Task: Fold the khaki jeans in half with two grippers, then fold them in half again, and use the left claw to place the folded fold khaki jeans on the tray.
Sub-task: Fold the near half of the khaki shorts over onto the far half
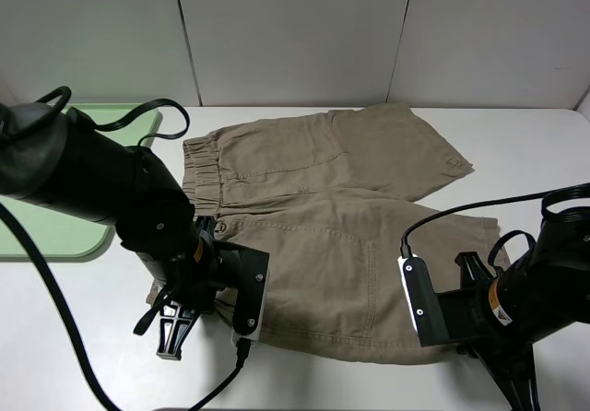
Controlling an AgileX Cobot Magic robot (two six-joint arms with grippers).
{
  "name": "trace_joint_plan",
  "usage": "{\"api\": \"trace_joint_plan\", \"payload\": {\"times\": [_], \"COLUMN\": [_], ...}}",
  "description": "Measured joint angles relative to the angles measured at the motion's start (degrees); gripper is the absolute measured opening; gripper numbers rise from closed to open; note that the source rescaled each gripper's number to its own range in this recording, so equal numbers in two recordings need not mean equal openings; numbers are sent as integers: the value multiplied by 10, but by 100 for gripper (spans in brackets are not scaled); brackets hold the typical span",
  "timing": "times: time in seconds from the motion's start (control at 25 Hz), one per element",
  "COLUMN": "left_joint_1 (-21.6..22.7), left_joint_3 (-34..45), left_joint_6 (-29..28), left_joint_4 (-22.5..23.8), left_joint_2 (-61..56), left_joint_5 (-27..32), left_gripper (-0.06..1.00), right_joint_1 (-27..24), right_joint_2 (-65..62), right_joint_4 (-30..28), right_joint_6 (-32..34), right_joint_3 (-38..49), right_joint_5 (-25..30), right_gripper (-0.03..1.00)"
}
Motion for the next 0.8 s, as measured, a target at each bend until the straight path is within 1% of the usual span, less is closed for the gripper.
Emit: {"api": "trace_joint_plan", "payload": {"times": [0.2, 0.32, 0.44, 0.56, 0.8], "left_joint_1": [0, 0, 0, 0, 0], "left_joint_3": [0, 0, 3, 4, 5], "left_joint_6": [0, 0, 0, 0, 0], "left_joint_4": [14, 15, 17, 17, 19], "left_joint_2": [0, 0, -10, -43, -132], "left_joint_5": [-1, 1, 5, 21, 44], "left_gripper": [0, 0, 0, 0, 0], "right_joint_1": [0, 0, 0, 0, 0], "right_joint_2": [-21, -59, -107, -161, -266], "right_joint_4": [0, 0, 5, 13, 39], "right_joint_6": [0, 4, 22, 41, 48], "right_joint_3": [0, 1, 1, 2, 2], "right_joint_5": [15, 35, 56, 81, 143], "right_gripper": [0, 0, 0, 0, 0]}}
